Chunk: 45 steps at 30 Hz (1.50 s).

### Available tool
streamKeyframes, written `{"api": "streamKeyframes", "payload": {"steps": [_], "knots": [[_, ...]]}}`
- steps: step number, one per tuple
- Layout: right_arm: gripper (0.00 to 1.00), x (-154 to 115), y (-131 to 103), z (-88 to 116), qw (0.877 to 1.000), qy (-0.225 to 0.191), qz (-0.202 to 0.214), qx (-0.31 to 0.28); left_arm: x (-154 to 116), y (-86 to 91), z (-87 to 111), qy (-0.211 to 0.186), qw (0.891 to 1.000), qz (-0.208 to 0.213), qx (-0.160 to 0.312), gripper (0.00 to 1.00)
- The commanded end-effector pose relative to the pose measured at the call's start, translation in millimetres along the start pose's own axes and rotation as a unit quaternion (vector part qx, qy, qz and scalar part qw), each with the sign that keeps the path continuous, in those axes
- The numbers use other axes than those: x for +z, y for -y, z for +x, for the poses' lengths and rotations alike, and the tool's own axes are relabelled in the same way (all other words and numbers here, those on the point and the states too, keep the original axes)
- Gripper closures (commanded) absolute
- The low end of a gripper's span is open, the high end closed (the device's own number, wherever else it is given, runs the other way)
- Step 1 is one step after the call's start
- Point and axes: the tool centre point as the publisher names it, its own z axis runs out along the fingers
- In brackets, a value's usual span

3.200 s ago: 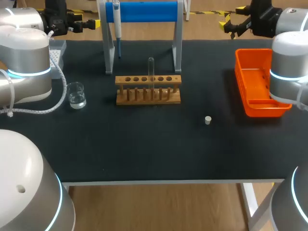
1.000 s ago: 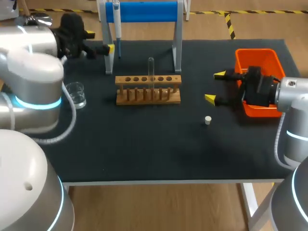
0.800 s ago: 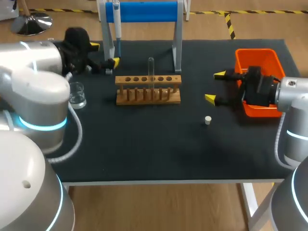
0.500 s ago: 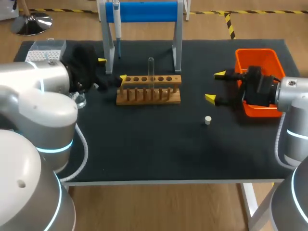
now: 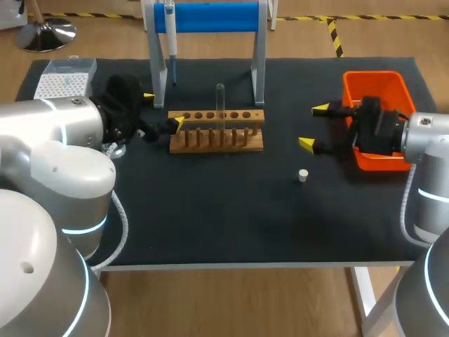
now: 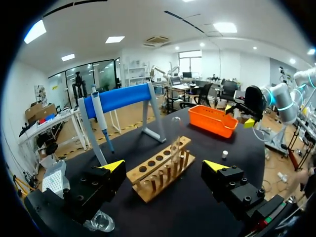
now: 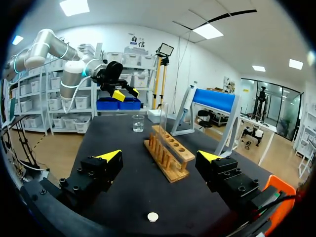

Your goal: Invert the test tube, pick up the pipette, mount the tip to pipette, aspirate from beaker and dispense into the tube, eject the tip, return the pipette, and cap with the stopper.

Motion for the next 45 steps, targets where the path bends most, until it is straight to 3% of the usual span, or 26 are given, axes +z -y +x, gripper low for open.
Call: {"api": "streamKeyframes", "payload": {"steps": [1, 4, 14, 22, 32, 45], "knots": [[0.00, 0, 0, 0, 1.000, 0.000, 0.000, 0.000, 1, -0.9, 0.1, -0.001, 1.000, 0.001, 0.000, 0.00], [0.00, 0, 0, 0, 1.000, 0.000, 0.000, 0.000, 1, -0.9, 0.1, -0.001, 1.000, 0.001, 0.000, 0.00], [0.00, 36, -26, -22, 0.996, -0.080, -0.040, -0.005, 1, -0.9, 0.1, -0.001, 1.000, 0.001, 0.000, 0.00], [0.00, 64, -44, -30, 0.985, -0.152, -0.084, -0.012, 1, -0.9, 0.1, -0.001, 1.000, 0.001, 0.000, 0.00], [0.00, 102, -53, -29, 0.973, -0.211, -0.098, 0.006, 1, -0.9, 0.1, -0.001, 1.000, 0.001, 0.000, 0.00], [0.00, 144, -50, -25, 0.967, -0.229, -0.109, 0.007, 1, -0.9, 0.1, -0.001, 1.000, 0.001, 0.000, 0.00]]}}
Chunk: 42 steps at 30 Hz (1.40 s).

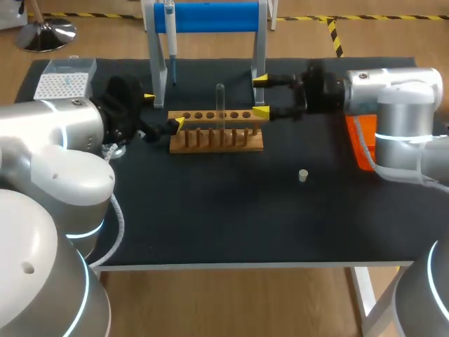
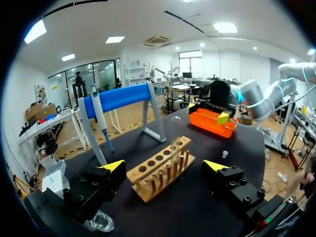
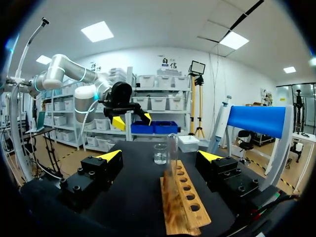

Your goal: Invert the test tube, pick up the pipette, mount the tip to pipette, aspirate from beaker and dispense into the tube, eject the tip, return the pipette, and cap with the stopper.

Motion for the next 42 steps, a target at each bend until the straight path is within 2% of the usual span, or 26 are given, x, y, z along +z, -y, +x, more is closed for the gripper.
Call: {"api": "streamKeyframes", "payload": {"steps": [1, 19, 31, 35, 36, 42], "knots": [[0.00, 15, 6, -11, 1.000, -0.030, -0.001, 0.001, 0, -0.2, -0.4, -0.001, 1.000, 0.000, 0.000, 0.00], [0.00, 59, 17, -23, 0.999, -0.035, -0.012, 0.000, 0, -0.2, -0.4, -0.001, 1.000, 0.000, 0.000, 0.00], [0.00, 75, 19, -31, 0.999, -0.036, -0.015, 0.001, 0, -0.2, -0.4, -0.001, 1.000, 0.000, 0.000, 0.00], [0.10, 79, 20, -33, 0.999, -0.042, -0.014, -0.001, 0, -0.2, -0.4, -0.001, 1.000, 0.000, 0.000, 0.00], [0.16, 80, 20, -33, 0.999, -0.043, -0.013, -0.002, 0, -0.2, -0.4, -0.001, 1.000, 0.000, 0.000, 0.00], [0.20, 83, 22, -34, 0.999, -0.047, -0.012, 0.000, 0, -0.2, -0.4, -0.001, 1.000, 0.000, 0.000, 0.00]]}}
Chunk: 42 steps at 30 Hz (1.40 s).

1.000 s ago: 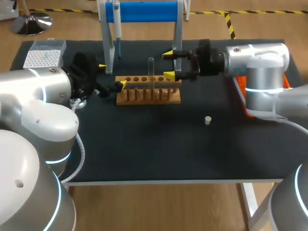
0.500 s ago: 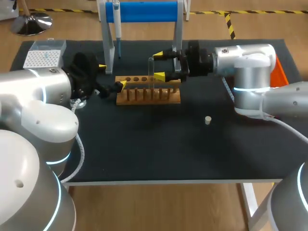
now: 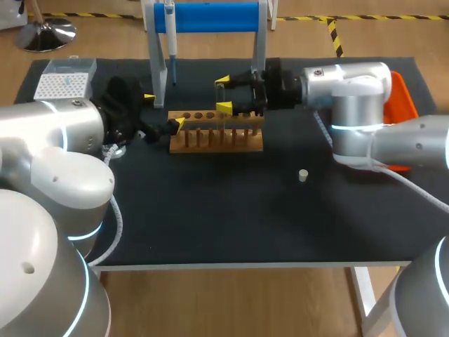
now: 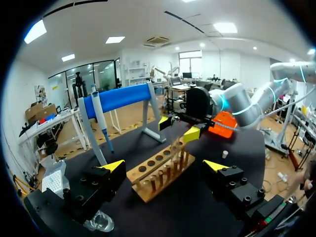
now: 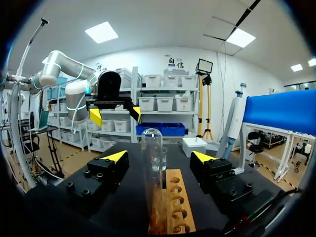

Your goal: Invert the test tube, pick up the pipette, mount the tip to pipette, aspirate from beaker and dispense into the tube, eject the tip, return the pipette, and cap with the stopper.

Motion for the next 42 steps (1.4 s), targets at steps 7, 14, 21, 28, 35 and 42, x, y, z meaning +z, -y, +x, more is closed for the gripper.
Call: {"api": "streamKeyframes", "payload": {"steps": [7, 14, 21, 28, 35, 42], "knots": [[0.44, 5, 6, -5, 1.000, -0.019, 0.000, 0.000, 0, 0.4, -0.7, -0.002, 1.000, -0.001, 0.000, 0.00], [0.52, 6, 6, -6, 0.999, -0.032, -0.001, 0.001, 0, 0.4, -0.7, -0.002, 1.000, -0.001, 0.000, 0.00], [0.80, 7, 6, -6, 0.999, -0.035, -0.001, 0.002, 0, 0.4, -0.7, -0.002, 1.000, -0.001, 0.000, 0.00], [1.00, 9, 6, -7, 0.999, -0.033, -0.001, 0.003, 0, 0.4, -0.7, -0.002, 1.000, -0.001, 0.000, 0.00], [1.00, 6, -4, -6, 0.999, -0.033, -0.005, 0.011, 0, 0.4, -0.7, -0.002, 1.000, -0.001, 0.000, 0.00], [1.00, 3, -9, -5, 0.999, -0.031, -0.003, 0.025, 0, 0.4, -0.7, -0.002, 1.000, -0.001, 0.000, 0.00]]}}
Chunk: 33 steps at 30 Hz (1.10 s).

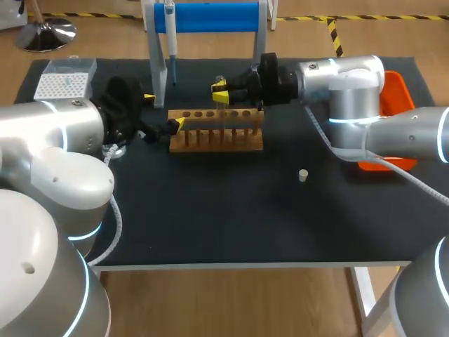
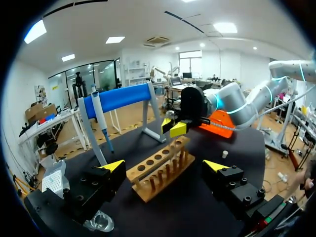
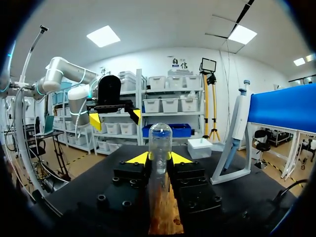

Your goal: Invert the test tube, pick up the pipette, mount the tip to pipette, aspirate from beaker and dispense into the tube, eject the tip, return the pipette, and cap with the stopper.

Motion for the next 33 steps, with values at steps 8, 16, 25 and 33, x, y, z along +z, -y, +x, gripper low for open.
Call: {"api": "streamKeyframes", "payload": {"steps": [8, 16, 25, 33], "knots": [[1.00, -4, -10, 3, 1.000, 0.003, 0.007, 0.013, 0, 0.4, -0.6, -0.002, 1.000, -0.001, 0.000, 0.00], [1.00, -4, -20, 6, 1.000, 0.007, 0.009, 0.016, 0, 0.4, -0.6, -0.002, 1.000, -0.001, 0.000, 0.00], [1.00, -5, -30, 10, 1.000, 0.015, 0.008, 0.017, 0, 0.4, -0.6, -0.002, 1.000, -0.001, 0.000, 0.00], [1.00, -4, -39, 13, 1.000, 0.017, 0.007, 0.018, 0, 0.4, -0.6, -0.002, 1.000, -0.001, 0.000, 0.00]]}}
